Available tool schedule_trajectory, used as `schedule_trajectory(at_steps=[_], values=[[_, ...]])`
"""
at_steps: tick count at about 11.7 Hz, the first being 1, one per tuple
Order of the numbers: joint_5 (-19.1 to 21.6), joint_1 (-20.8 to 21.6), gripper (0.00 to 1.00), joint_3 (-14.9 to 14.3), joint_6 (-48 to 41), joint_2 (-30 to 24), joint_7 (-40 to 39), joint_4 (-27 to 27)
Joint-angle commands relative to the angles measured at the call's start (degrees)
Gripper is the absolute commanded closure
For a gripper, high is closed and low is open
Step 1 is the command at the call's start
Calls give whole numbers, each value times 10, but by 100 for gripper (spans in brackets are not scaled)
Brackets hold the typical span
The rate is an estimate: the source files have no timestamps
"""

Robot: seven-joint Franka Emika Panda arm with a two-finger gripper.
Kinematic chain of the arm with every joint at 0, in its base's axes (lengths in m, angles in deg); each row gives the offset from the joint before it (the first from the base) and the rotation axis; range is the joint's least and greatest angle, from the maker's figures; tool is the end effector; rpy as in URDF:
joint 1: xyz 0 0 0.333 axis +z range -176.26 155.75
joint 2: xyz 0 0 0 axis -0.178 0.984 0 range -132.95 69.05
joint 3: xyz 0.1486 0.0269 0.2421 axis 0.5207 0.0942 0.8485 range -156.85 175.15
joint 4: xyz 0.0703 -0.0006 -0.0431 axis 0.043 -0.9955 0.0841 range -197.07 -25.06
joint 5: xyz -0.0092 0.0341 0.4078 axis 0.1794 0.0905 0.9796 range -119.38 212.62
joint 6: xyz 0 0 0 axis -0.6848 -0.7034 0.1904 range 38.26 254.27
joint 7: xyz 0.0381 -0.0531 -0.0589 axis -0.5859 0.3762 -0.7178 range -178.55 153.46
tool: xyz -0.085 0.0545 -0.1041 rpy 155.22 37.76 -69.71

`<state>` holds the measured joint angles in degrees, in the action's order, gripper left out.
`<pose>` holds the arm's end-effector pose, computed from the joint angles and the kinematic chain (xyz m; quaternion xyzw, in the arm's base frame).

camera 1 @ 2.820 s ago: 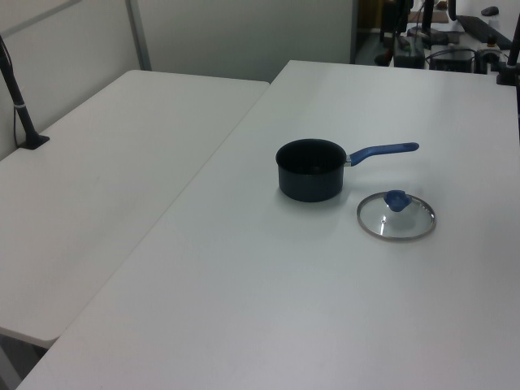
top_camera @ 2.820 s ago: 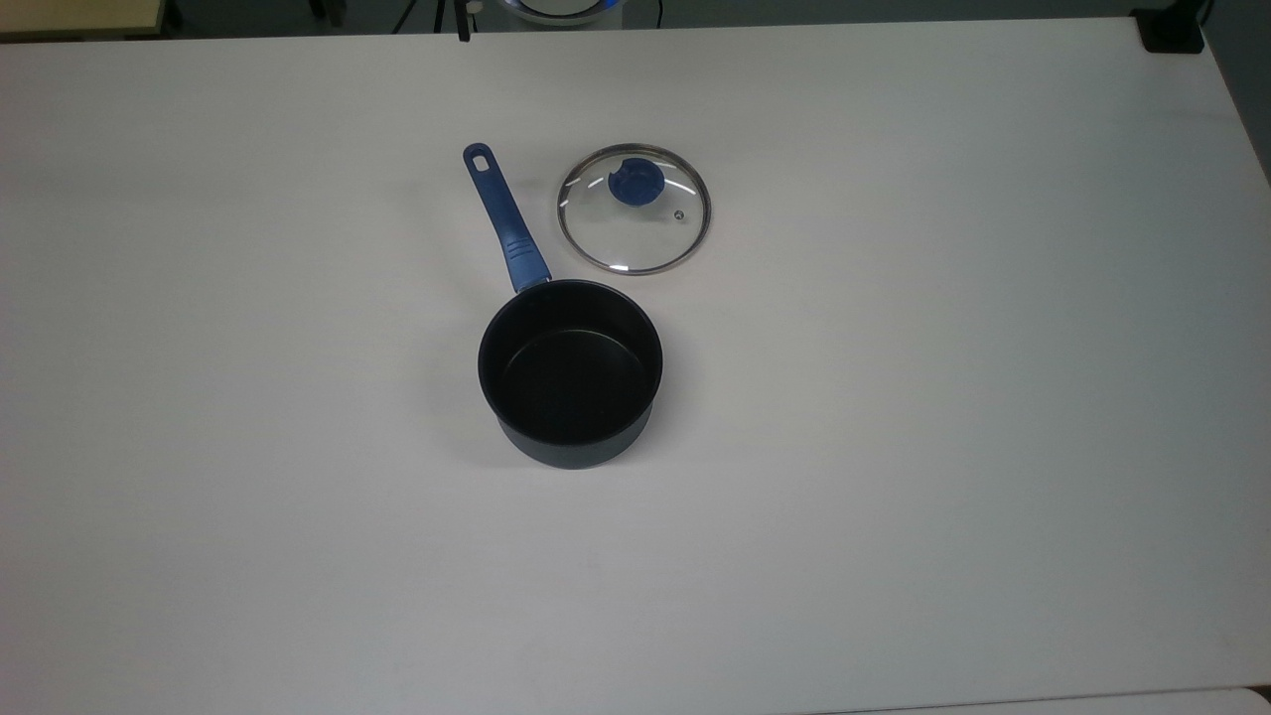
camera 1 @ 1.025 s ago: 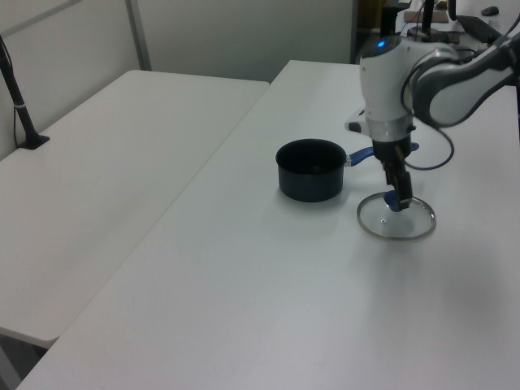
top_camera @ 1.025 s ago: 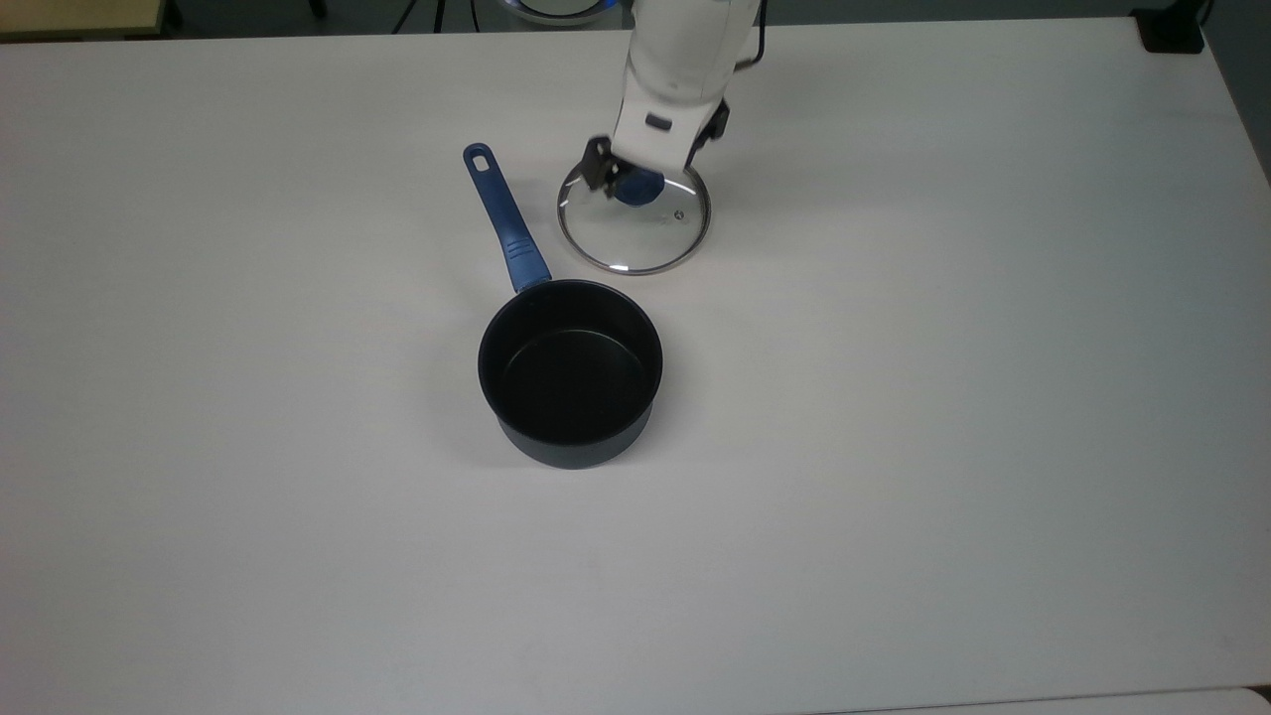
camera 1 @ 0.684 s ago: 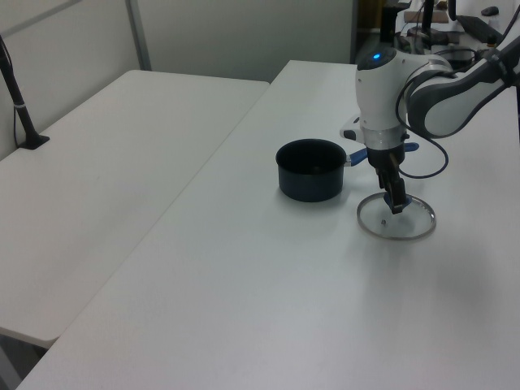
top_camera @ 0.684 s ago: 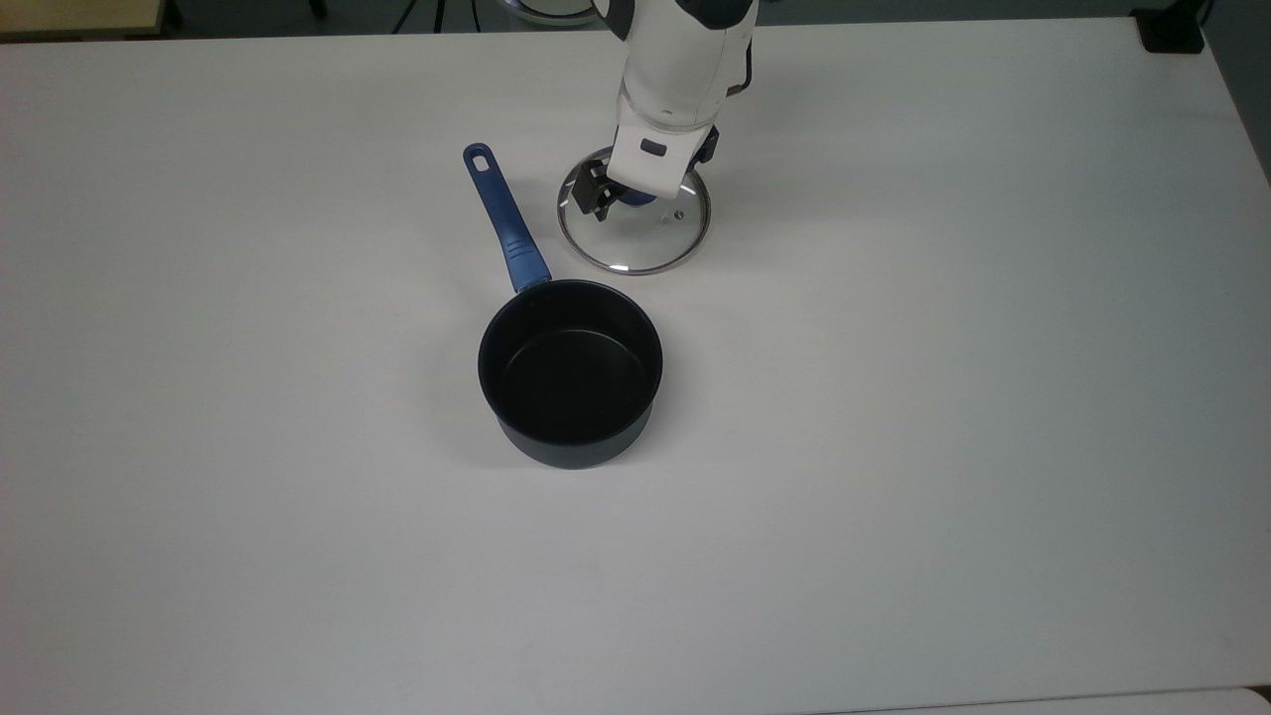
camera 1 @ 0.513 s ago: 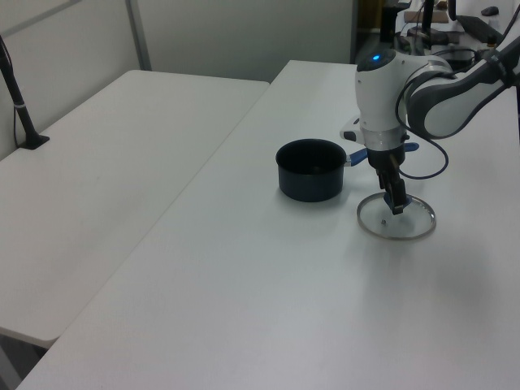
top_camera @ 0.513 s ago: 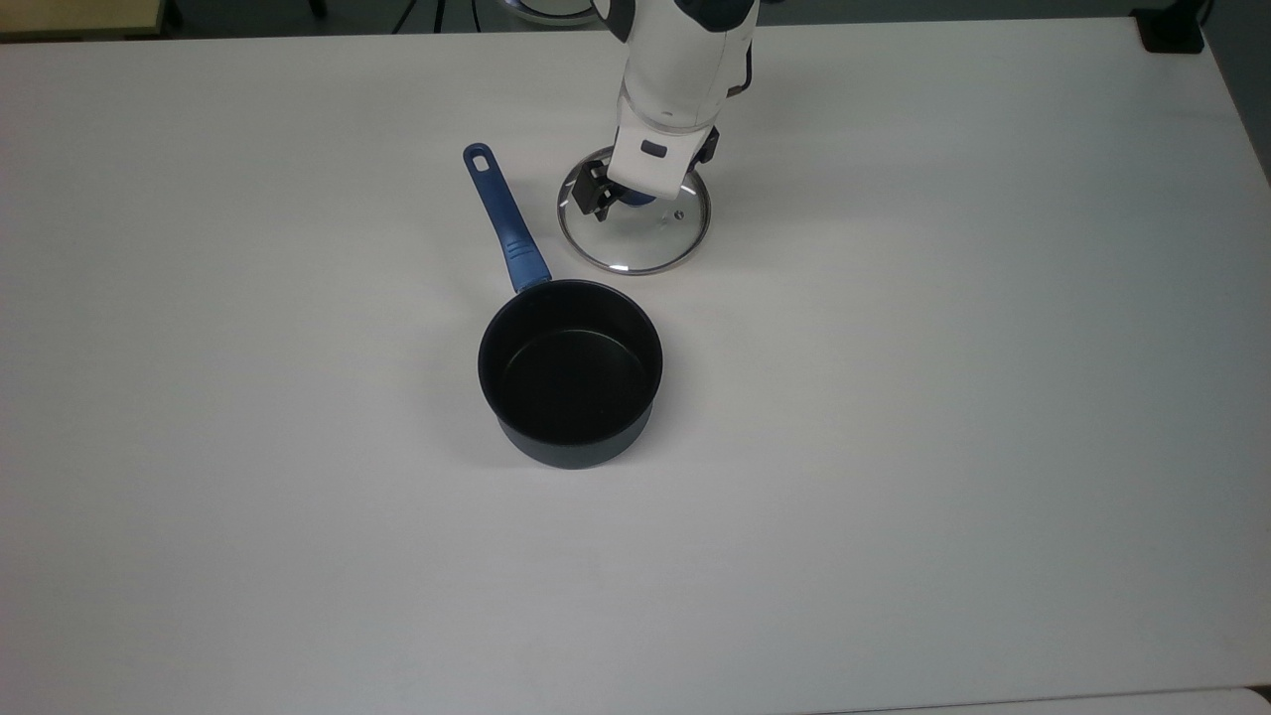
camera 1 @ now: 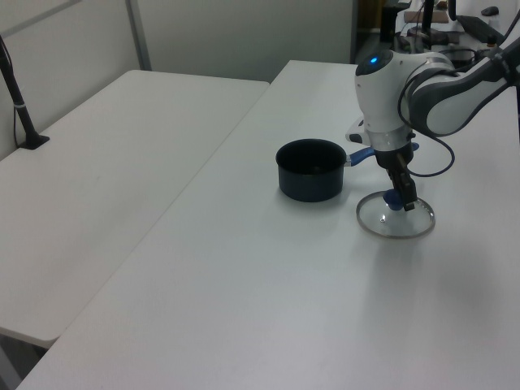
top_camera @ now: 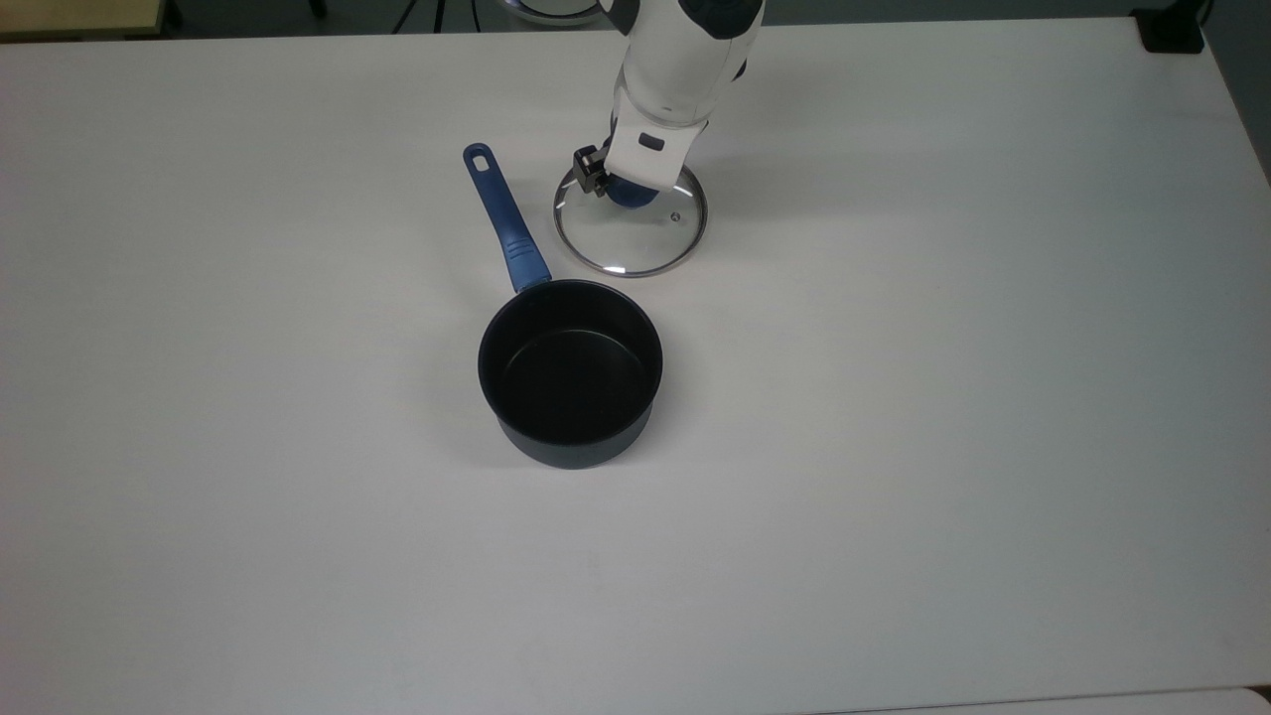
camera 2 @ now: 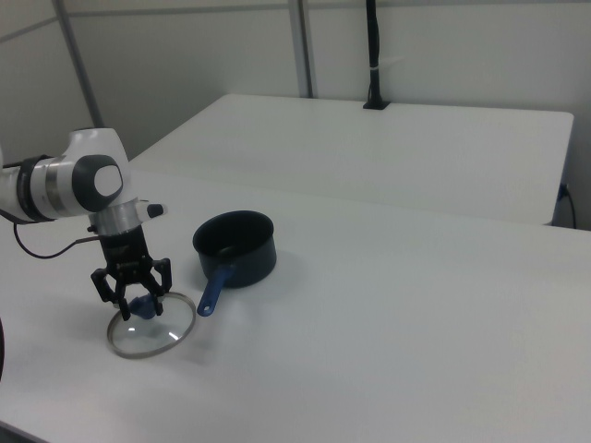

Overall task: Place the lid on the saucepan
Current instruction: 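Close the gripper on the blue knob of the glass lid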

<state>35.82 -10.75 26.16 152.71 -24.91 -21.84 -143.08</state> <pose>0.5104 0.1338 0.2578 0.9519 0.2693 -0.1275 0.0709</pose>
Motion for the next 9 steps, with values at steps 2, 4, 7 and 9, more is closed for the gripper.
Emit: schedule_trajectory(at_steps=[2, 4, 7, 9], values=[[-10, 2, 70, 1, -8, -13, 3, 1], [-7, -1, 17, 1, -11, -15, 5, 12], [-7, -6, 0, 0, -5, -13, 17, 47], [-10, -6, 0, 0, 26, 5, 17, 54]])
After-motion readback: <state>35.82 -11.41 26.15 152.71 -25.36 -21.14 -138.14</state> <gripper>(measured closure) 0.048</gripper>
